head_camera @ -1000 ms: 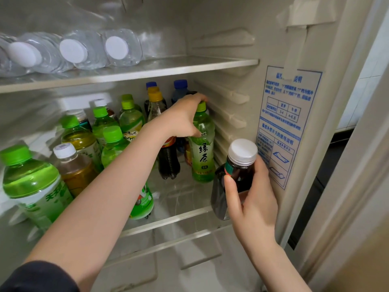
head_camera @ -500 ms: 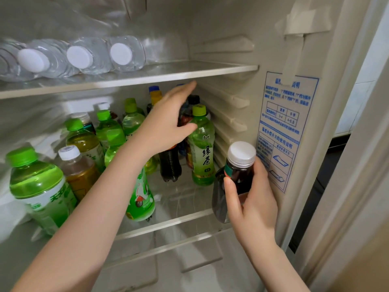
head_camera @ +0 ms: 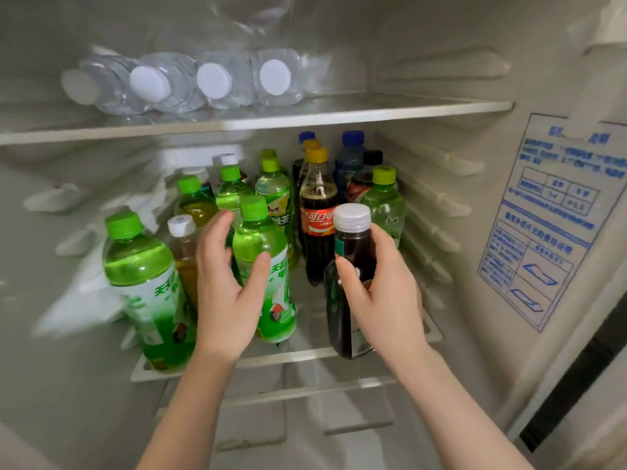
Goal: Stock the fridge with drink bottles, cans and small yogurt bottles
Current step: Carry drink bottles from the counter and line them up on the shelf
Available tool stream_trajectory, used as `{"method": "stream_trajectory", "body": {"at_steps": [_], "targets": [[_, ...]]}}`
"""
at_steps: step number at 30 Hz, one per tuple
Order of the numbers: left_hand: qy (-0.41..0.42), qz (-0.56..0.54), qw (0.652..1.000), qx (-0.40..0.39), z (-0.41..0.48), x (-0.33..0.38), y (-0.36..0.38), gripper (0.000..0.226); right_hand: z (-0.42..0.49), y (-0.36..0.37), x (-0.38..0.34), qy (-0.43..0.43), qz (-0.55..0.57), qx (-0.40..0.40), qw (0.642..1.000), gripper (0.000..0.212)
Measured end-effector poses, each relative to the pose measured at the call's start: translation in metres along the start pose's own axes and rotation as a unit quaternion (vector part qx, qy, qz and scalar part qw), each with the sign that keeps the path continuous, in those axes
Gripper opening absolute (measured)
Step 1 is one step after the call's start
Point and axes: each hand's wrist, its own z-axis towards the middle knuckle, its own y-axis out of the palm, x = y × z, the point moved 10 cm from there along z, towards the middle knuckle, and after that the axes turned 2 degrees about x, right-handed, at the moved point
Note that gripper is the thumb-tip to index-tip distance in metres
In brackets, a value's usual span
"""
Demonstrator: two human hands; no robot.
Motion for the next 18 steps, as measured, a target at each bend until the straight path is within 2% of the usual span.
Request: {"method": "stream_trajectory", "body": {"at_steps": [3, 5, 12, 18], "targets": [[-0.084, 0.012, 0.995, -0.058, -0.011, -0.032, 0.013, 0.082, 0.008, 0.015, -0.003, -0.009, -0.013, 0.003, 1.0, 0.053], [-0.086, 0.016, 0.993, -0.081, -0.017, -0.038, 0.019, 0.085, 0.012, 0.024, -0.005, -0.014, -0.017, 0.001, 1.0, 0.054], [-0.085, -0.031, 0.995, -0.052, -0.031, -0.034, -0.005, 0.072, 0.019, 0.058, -0.017, -0.021, 0.022, -0.016, 0.999, 0.055], [-0.124, -0.013, 0.992, -0.024, -0.039, -0.046, -0.024, 0.077, 0.029, 0.09, -0.029, -0.03, 0.038, -0.043, 0.998, 0.056]]}}
